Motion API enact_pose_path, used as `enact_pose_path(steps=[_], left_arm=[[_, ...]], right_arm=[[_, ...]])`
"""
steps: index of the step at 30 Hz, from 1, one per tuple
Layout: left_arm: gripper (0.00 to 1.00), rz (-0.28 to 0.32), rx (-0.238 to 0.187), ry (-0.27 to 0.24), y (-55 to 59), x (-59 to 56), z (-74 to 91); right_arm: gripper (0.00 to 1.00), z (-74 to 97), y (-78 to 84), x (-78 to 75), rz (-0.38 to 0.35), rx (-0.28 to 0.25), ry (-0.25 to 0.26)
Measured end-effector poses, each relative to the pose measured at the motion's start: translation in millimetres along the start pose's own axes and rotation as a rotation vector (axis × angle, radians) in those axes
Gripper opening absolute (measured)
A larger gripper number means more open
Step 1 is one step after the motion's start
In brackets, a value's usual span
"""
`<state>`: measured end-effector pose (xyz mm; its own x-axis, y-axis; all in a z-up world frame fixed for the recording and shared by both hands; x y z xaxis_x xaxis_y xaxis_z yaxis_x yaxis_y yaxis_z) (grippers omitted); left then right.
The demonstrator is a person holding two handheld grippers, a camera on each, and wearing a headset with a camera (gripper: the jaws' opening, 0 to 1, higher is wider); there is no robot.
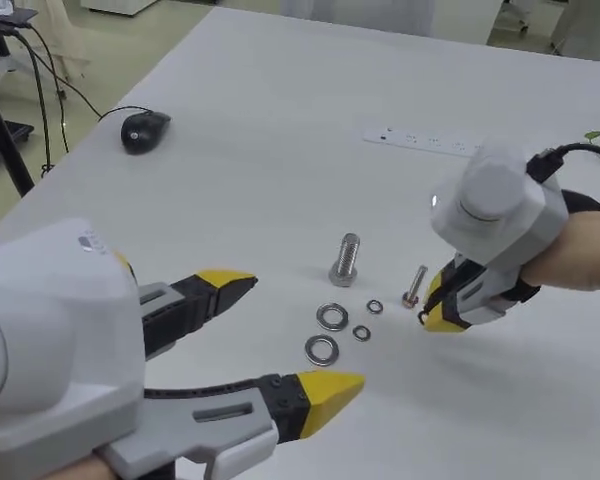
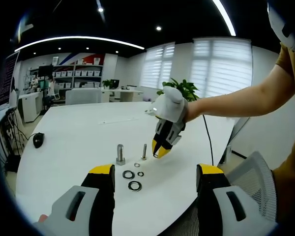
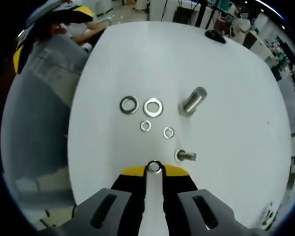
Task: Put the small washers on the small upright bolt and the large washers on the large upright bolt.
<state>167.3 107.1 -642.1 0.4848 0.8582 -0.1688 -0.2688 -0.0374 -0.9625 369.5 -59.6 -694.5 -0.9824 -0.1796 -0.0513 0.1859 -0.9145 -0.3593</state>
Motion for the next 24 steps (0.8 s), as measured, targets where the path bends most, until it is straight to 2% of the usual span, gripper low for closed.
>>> enact_pose_path(steps=[9,12,17,24], left_arm=[[0.66,-0.003,0.004,0.007,-0.5,-0.3,-0.5],[0.66,-0.004,0.003,0.007,-1.0,-0.5,-0.8],[0.66,0.0,0.008,0.005,-0.1,-0.2,-0.9],[0.66,0.006,0.002,-0.003,-0.1,1.5,0.0]], right_arm=[[0.12,22.8,-3.2,-18.1,0.004,0.009,0.049],[0.12,28.3,-7.3,-23.9,0.01,-0.009,0.057],[0.12,29.5,-14.2,-28.9,0.029,-0.013,0.067],[0.12,20.9,-22.5,-31.5,0.051,-0.01,0.052]])
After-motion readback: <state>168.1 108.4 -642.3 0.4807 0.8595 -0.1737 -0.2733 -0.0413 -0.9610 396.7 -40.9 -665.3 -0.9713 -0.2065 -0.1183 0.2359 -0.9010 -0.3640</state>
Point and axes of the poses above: the centre of the closed fingertips' face, and the gripper's own axes: z roughly backward along the fingers, x roughly to its left, y roughly out of its underside, the point moved 9 cm from there along z, roughly backward along the fingers, and after that the axes turned 5 degrees about -x, right-handed, at the moved point
